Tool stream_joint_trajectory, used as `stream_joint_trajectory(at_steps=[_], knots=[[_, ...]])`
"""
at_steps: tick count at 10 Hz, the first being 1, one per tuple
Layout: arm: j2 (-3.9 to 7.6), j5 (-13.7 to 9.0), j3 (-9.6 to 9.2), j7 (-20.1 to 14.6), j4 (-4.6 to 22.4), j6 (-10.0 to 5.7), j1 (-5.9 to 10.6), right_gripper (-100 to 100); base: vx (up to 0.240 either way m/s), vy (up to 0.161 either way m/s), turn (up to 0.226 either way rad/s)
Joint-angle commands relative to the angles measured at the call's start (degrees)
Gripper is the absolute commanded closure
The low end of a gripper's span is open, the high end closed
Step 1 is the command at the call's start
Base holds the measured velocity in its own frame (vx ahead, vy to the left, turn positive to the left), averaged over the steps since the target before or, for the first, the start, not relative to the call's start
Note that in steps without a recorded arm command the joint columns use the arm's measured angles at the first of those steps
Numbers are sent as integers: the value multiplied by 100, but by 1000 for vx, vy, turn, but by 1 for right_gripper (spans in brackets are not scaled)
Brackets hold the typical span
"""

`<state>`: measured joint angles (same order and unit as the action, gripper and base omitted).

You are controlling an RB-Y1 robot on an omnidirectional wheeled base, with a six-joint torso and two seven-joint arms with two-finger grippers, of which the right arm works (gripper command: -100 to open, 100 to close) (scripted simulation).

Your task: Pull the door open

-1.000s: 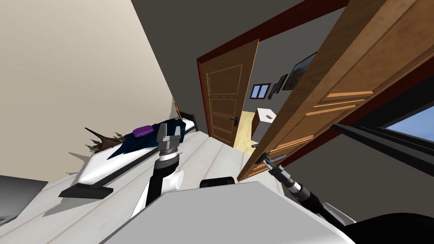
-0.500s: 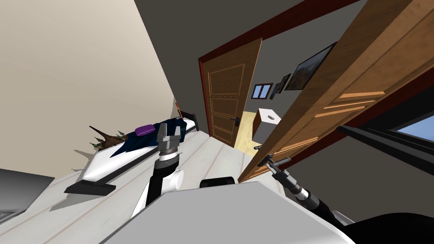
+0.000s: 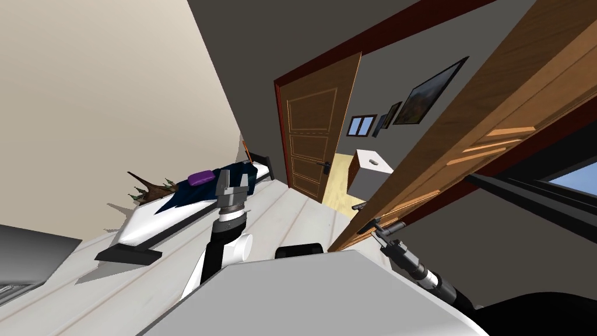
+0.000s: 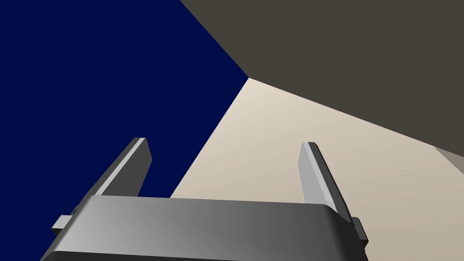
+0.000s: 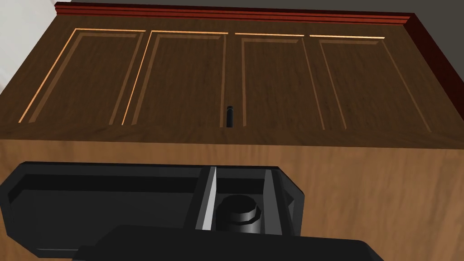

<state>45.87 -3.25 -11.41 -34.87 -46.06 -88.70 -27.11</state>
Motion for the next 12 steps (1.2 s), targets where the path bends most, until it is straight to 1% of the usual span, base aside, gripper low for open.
stream_joint_trajectory(at_steps=[1, 2, 4, 5, 6, 7, 9, 12], knots=[[-24, 29, -21, -9, 203, -166, 12, 100, -18, -27, 5], [-16, 37, -17, -16, 262, -234, -1, 100, -17, -21, 1], [17, 65, -4, -47, 495, -506, -53, 100, -37, -51, 7], [28, 71, 0, -54, 546, -562, -69, 100, -32, -61, -8], [60, 88, 11, -72, 698, -733, -114, 100, -67, -113, -19], [71, 93, 15, -78, 745, -785, -130, 100, -73, -134, -19], [124, 107, 32, -95, 907, -952, -198, 100, -70, -161, -39], [197, 116, 53, -108, 1055, -1080, -288, 100, -105, -172, -43]])
